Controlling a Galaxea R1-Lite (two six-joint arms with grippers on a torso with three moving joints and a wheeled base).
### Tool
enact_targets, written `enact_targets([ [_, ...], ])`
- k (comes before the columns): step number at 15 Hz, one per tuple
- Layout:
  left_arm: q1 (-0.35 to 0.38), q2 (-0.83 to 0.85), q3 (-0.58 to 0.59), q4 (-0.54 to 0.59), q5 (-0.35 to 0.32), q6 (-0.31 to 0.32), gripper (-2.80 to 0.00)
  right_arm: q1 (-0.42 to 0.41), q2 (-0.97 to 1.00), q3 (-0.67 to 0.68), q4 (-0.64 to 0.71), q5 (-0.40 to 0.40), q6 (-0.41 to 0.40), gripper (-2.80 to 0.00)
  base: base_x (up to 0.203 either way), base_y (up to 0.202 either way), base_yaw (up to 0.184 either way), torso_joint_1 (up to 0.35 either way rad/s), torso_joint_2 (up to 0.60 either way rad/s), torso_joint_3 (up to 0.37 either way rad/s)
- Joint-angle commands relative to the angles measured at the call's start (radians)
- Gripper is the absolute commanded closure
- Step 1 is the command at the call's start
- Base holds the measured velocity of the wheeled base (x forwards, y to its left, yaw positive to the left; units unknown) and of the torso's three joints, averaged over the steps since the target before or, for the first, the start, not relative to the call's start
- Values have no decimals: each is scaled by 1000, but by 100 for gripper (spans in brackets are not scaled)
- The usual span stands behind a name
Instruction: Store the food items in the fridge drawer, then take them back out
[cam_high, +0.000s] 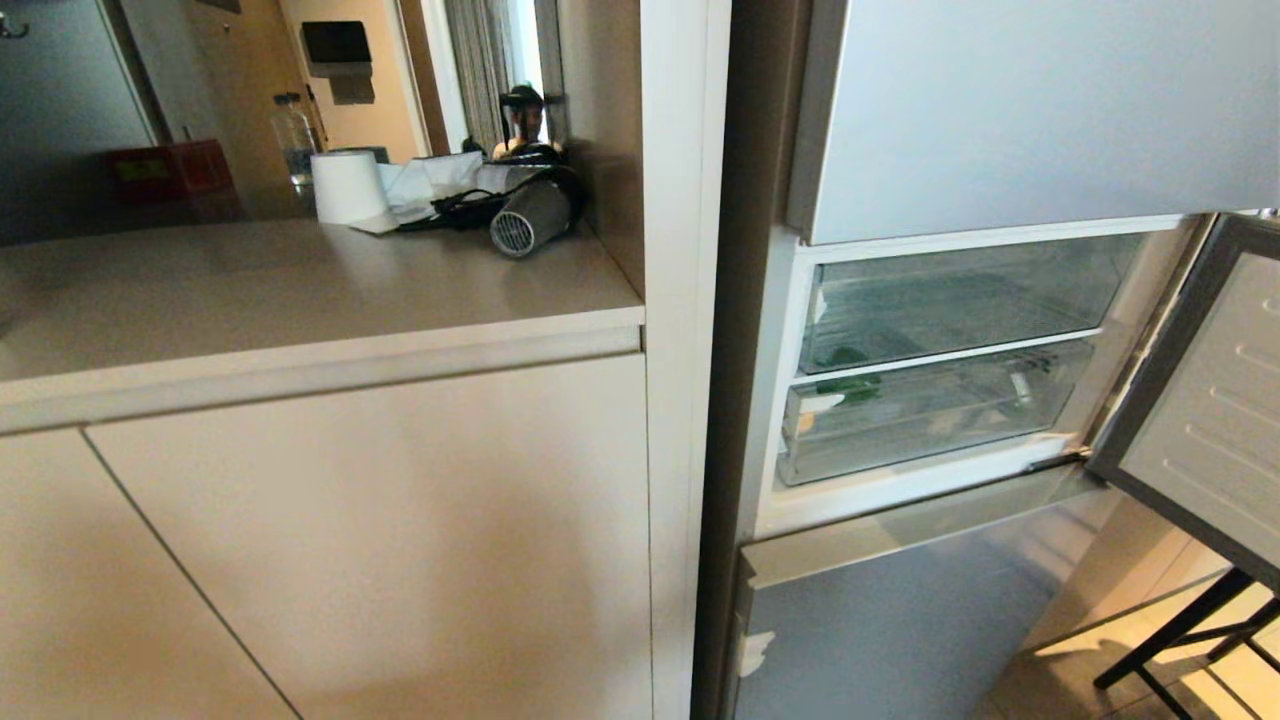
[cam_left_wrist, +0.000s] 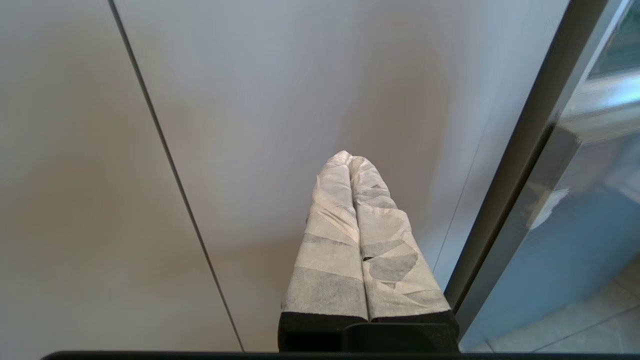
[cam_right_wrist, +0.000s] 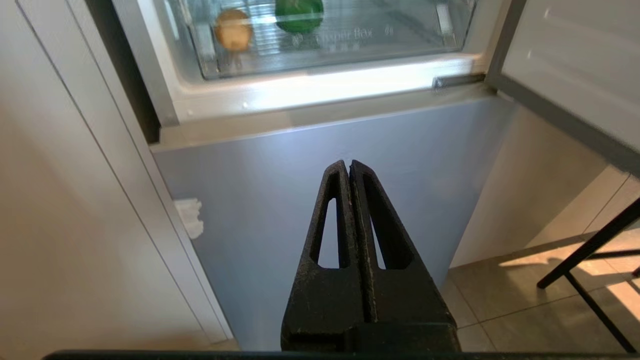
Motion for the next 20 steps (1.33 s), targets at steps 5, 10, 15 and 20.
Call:
enact_targets([
  [5,0,-2,11,-1,0,0,0,0,1,0,0,0,0,0,0,0,0,-188,531,340],
  [10,0,-2,11,-1,0,0,0,2,1,0,0,1,-1,0,0,0,0,-161,498,339],
  [15,0,-2,11,-1,0,0,0,0,1,0,0,1,-2,0,0,0,0,-25,92,63],
  [20,0,-2,11,-1,0,0,0,0,1,0,0,8,-40,0,0,0,0,0,0,0],
])
